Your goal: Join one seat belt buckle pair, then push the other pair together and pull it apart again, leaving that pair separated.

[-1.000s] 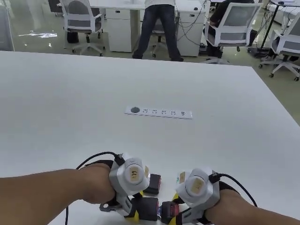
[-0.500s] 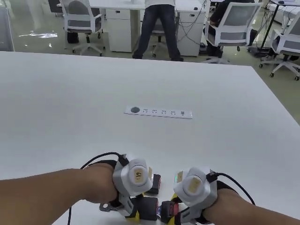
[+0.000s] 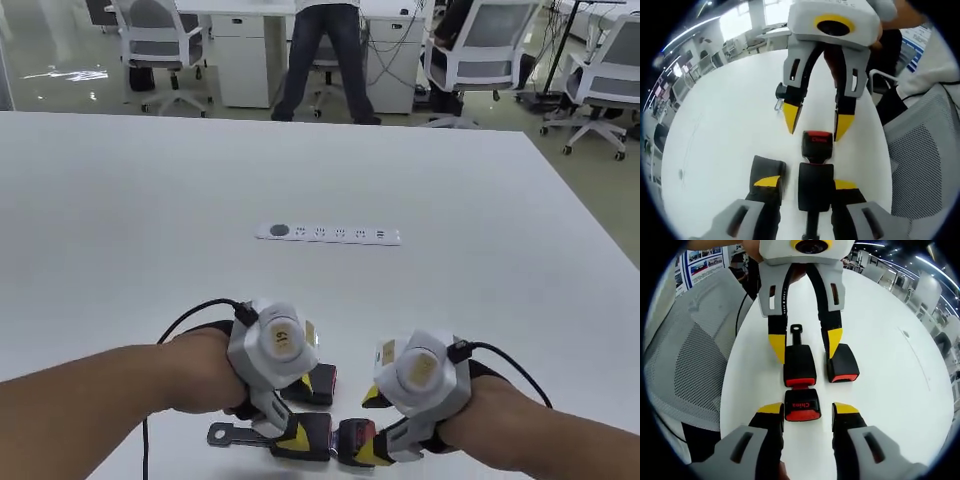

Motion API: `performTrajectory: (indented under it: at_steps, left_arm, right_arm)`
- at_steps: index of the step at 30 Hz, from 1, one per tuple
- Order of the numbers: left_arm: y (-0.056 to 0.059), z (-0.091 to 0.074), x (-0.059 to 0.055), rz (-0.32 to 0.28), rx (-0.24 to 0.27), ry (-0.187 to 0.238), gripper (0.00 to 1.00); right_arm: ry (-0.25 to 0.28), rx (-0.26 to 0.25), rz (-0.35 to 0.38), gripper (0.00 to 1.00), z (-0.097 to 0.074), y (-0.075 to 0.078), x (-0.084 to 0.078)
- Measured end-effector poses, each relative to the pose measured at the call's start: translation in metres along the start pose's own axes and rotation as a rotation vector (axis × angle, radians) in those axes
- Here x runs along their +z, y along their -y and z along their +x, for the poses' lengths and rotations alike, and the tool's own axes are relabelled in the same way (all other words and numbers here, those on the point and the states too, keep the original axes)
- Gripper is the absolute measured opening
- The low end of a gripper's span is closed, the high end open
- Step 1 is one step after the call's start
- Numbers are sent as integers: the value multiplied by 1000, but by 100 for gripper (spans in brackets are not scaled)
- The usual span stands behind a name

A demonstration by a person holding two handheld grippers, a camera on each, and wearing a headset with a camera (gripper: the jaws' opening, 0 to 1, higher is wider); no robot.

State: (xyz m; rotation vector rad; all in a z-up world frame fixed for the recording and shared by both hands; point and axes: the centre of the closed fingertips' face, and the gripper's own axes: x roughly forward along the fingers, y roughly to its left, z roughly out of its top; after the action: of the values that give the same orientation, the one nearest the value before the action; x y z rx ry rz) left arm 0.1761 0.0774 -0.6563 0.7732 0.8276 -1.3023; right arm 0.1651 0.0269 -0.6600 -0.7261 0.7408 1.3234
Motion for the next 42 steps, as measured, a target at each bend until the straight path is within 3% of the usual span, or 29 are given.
performTrajectory:
  at_steps: [2, 8, 11, 18, 20, 21, 24, 29, 36, 40, 42]
  left_arm:
    - [-9, -3, 3, 42, 25, -10, 40]
    - [-30, -3, 5, 51, 48, -24, 40]
    - [-35, 0, 2, 25, 44, -34, 41]
    - [-45, 6, -3, 37, 37, -47, 43]
    - [-48, 6, 0, 50, 45, -36, 42]
    - [-50, 7, -1, 51, 47, -38, 42]
    - [-56, 11, -8, 56, 43, -59, 43]
    - [-56, 17, -15, 59, 18, -74, 43]
    - [-65, 21, -27, 34, -7, -87, 43]
    - [-55, 24, -25, 67, -35, -89, 41]
    - [-56, 25, -26, 71, -33, -89, 40]
  right_arm:
    - [5, -10, -3, 36, -7, 5, -1]
    - [-17, -41, 5, 35, -19, 22, -17]
    - [-22, -49, 19, 35, -26, 31, -30]
    - [-52, -75, 59, 34, -39, 53, -63]
    - [-75, -89, 71, 34, -44, 55, -72]
    - [-90, -98, 76, 35, -46, 64, -81]
    - [-115, -95, 72, 35, -48, 68, -90]
    - [-135, -90, 76, 35, -51, 73, -99]
    - [-158, -44, 84, 35, -44, 73, -115]
    - [-176, -26, 68, 33, -42, 74, -121]
    - [-170, -27, 59, 33, -44, 76, -119]
